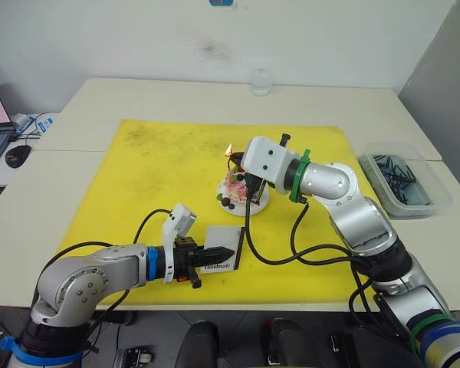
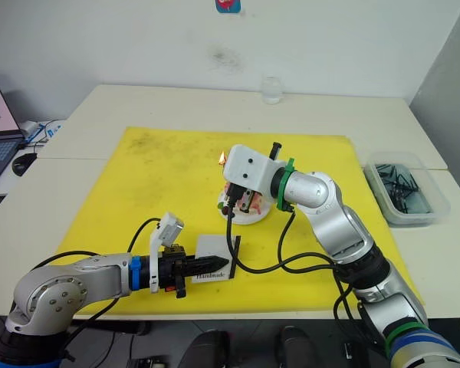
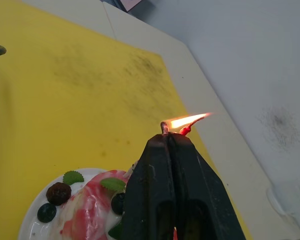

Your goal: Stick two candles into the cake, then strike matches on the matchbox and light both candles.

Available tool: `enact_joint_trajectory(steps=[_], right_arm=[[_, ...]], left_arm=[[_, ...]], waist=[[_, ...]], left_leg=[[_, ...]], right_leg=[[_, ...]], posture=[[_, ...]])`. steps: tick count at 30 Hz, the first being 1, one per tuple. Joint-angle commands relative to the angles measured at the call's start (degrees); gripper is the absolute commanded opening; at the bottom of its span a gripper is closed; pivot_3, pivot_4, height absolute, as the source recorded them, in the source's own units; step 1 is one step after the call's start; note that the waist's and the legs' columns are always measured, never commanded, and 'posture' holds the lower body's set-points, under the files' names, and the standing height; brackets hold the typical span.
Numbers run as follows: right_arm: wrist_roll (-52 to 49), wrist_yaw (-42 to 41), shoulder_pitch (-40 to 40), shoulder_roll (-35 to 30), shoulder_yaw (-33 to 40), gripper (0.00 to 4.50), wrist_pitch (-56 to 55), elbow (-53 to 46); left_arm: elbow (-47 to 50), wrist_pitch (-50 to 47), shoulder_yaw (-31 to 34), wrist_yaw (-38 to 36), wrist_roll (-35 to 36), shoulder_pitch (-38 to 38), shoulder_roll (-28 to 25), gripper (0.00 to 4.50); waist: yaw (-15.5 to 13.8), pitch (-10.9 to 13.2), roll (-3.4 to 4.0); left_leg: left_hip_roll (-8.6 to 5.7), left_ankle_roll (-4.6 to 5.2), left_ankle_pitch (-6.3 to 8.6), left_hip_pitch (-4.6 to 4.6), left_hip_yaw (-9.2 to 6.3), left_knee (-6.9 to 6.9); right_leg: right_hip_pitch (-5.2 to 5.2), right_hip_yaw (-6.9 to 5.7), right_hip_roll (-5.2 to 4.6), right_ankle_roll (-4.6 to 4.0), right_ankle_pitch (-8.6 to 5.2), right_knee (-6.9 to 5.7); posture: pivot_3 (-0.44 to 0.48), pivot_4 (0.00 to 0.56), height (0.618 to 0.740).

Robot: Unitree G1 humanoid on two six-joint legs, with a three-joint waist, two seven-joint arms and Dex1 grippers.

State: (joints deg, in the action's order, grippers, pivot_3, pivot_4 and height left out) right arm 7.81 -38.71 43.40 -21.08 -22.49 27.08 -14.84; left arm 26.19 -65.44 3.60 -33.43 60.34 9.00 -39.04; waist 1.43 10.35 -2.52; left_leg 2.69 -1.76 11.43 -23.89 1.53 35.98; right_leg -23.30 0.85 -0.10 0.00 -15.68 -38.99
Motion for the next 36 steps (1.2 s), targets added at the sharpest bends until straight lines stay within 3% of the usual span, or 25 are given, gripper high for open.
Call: enact_joint_trajectory(steps=[1,23,36], right_arm=[[-0.18,0.42,0.73,0.38,1.69,0.02,0.28,-1.80],[-0.70,0.01,-0.49,0.81,2.04,0.02,2.42,-4.24],[-4.94,-2.96,-5.75,-3.32,4.36,0.02,8.29,-15.59]], left_arm=[[1.23,0.64,0.13,-0.76,0.37,0.17,0.29,0.00],[0.71,0.60,0.11,-0.72,0.02,0.73,0.34,0.00],[-1.15,0.90,-0.18,-2.11,-1.15,2.22,0.65,0.00]], waist=[[0.00,0.00,0.00],[0.02,0.00,0.00],[-0.06,0.01,0.01]], left_leg=[[0.00,0.00,0.00,0.00,0.00,0.00],[0.00,0.00,0.00,0.00,0.00,0.00],[0.00,0.00,0.00,-0.01,-0.01,-0.01]], right_leg=[[0.00,0.00,0.00,0.00,0.00,0.00],[0.00,0.00,0.00,0.00,0.00,0.00],[0.00,-0.01,-0.01,0.00,0.00,0.02]], posture=[[0.000,0.150,0.740],[0.000,0.150,0.740],[0.000,0.150,0.740]])
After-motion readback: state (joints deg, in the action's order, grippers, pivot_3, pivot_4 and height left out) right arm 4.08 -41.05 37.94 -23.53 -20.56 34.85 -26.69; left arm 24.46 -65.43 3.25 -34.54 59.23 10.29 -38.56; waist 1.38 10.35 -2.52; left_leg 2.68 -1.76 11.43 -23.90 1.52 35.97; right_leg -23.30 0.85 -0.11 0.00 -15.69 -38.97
